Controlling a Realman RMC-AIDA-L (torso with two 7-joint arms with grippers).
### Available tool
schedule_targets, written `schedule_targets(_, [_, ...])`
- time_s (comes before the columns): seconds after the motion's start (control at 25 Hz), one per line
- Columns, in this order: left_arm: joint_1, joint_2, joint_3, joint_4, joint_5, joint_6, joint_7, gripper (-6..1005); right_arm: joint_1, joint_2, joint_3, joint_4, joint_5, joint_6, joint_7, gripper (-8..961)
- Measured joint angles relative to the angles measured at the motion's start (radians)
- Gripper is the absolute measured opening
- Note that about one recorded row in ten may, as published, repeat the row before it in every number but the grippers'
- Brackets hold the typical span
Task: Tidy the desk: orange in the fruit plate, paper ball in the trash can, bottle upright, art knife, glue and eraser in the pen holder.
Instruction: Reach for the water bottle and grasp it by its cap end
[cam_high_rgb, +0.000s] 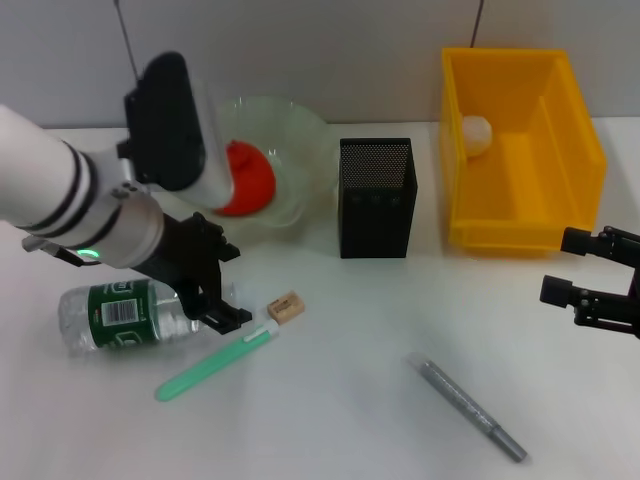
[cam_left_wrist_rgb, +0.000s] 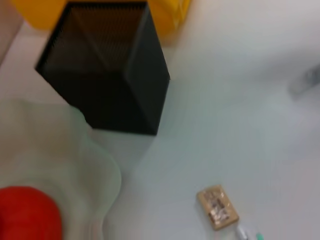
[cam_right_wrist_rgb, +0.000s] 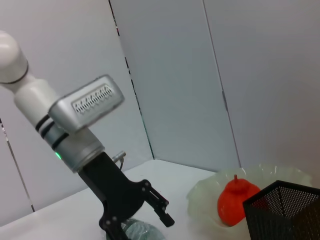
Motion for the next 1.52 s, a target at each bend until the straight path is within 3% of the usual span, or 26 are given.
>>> schedule_targets(0.36, [-0.040,-0.001,0.099,-0.106,0.050,-0.108,-0.043,810,0.000,0.004,-0.010,0.035,-0.003,-0.008,-0.036,829])
schedule_targets(0.56, [-0.079,-0.001,0.105,-0.171,0.052,-0.134,-0.046,776,-0.002,0.005,-0.010,0.046,-0.004,-0.010,-0.040,829])
schedule_targets(1.32, [-0.113,-0.002,0.145,-0.219,0.104,-0.173,-0.060,718,-0.011,0.004,-0.009,0.064,-0.004,-0.013,-0.041,829])
schedule_targets(1.52, [-0.119,-0.002,0.197,-0.220,0.103,-0.176,-0.069,716,-0.011,0.002,-0.001,0.070,-0.004,-0.013,-0.041,829])
